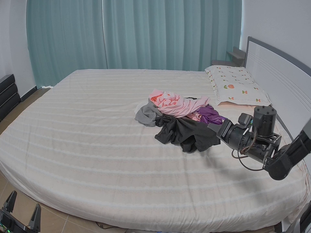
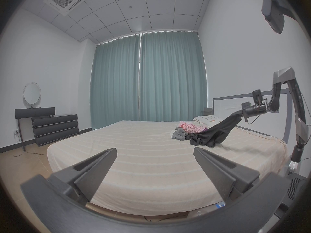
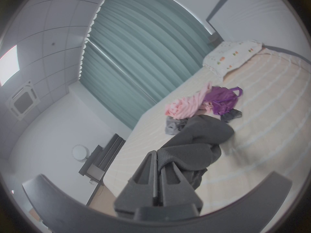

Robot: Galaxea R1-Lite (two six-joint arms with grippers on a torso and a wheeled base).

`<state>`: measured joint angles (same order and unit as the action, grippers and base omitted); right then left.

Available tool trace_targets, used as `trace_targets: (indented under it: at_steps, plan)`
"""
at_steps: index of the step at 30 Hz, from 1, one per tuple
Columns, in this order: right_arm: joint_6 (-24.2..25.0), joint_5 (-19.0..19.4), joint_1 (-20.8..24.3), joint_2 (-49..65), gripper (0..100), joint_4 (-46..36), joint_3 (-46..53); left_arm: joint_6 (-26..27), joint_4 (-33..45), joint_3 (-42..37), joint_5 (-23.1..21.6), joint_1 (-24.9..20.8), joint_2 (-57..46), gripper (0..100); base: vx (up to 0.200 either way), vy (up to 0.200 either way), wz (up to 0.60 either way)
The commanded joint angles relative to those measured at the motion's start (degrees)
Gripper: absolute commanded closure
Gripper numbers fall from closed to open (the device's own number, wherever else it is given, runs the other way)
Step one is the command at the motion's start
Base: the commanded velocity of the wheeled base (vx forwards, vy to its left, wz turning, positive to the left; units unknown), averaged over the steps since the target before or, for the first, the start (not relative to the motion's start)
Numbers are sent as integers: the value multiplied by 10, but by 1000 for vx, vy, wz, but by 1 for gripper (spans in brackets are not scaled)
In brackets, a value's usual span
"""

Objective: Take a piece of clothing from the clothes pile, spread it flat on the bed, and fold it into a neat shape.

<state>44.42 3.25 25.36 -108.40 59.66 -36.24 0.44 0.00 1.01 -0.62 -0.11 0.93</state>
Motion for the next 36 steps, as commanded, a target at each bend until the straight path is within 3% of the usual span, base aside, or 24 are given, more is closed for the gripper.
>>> trace_targets:
  at_steps: [1,10,30,32,33,36]
  plan:
    - [-21,-26,58,132,100,0,39,0,0,-10,0,-1,-8,0,0,0,0]
    - [-81,-52,96,210,100,-5,38,4,-2,-10,-1,-1,-8,0,0,0,0]
    - [-83,-45,118,278,100,-36,56,-2,-4,-10,15,5,-9,0,0,0,0]
    - [-82,-43,117,276,100,-36,57,-23,-29,27,12,4,-7,0,0,0,0]
    - [-82,-43,117,275,100,-36,57,-56,-45,82,10,4,15,0,0,0,0]
    - [-82,-44,118,273,100,-36,56,-107,-31,172,-6,-2,142,0,0,0,0]
